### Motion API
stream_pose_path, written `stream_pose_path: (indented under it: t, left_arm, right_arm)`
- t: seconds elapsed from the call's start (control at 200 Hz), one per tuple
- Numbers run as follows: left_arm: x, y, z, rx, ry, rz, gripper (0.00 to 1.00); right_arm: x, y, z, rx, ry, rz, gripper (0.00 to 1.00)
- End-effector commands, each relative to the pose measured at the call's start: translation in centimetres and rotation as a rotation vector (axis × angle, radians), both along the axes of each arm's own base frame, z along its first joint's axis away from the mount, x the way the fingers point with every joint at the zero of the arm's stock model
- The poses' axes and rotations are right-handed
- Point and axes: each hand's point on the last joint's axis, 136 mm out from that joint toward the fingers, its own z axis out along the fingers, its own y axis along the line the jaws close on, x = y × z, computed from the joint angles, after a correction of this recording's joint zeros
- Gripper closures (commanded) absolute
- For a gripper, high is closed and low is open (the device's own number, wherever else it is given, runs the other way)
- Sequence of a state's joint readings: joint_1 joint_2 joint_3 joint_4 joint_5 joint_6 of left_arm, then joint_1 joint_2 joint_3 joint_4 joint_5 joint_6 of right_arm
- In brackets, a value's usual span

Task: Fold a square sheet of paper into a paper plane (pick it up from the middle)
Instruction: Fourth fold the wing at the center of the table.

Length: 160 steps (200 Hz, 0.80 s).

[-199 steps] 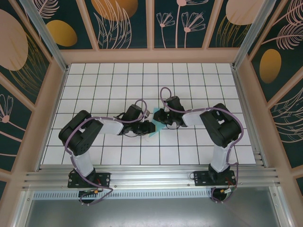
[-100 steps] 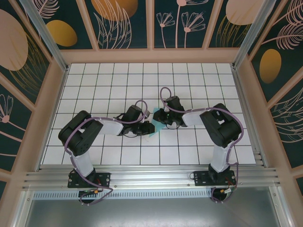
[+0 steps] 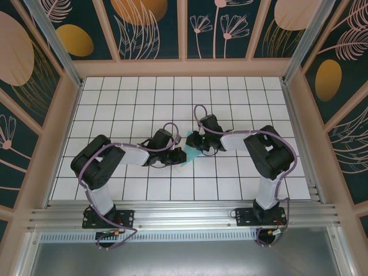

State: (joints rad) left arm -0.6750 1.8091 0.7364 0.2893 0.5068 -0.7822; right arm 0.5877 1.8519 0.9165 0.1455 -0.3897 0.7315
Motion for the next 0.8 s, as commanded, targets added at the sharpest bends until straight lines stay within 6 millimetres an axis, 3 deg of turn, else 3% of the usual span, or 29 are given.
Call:
stream_pose_path:
  t: [0.0,0.075,0.26,0.445,0.796]
  left_arm:
    - [-4.2,6.0,-7.4,0.299,0.184,0.051,0.88]
    - [-4.1,5.8,-7.4,0.297,0.185,0.051,0.88]
    - [-4.0,5.7,-7.4,0.295,0.185,0.046,0.89]
    - [-3.8,5.5,-7.3,0.292,0.183,0.044,0.89]
    - [-4.0,6.0,-7.8,0.317,0.188,0.047,0.9]
  right_arm:
    - [1.1,-0.8,3.1,-0.006,-0.067,-0.021,0.77]
    - [0.8,-1.2,3.5,0.011,-0.074,-0.027,0.78]
    - [-0.6,0.0,3.6,0.071,-0.063,0.042,0.86]
    - [-1.9,1.2,2.0,0.059,-0.024,0.082,0.89]
    - [-0.8,-0.6,-2.4,-0.035,0.018,0.011,0.88]
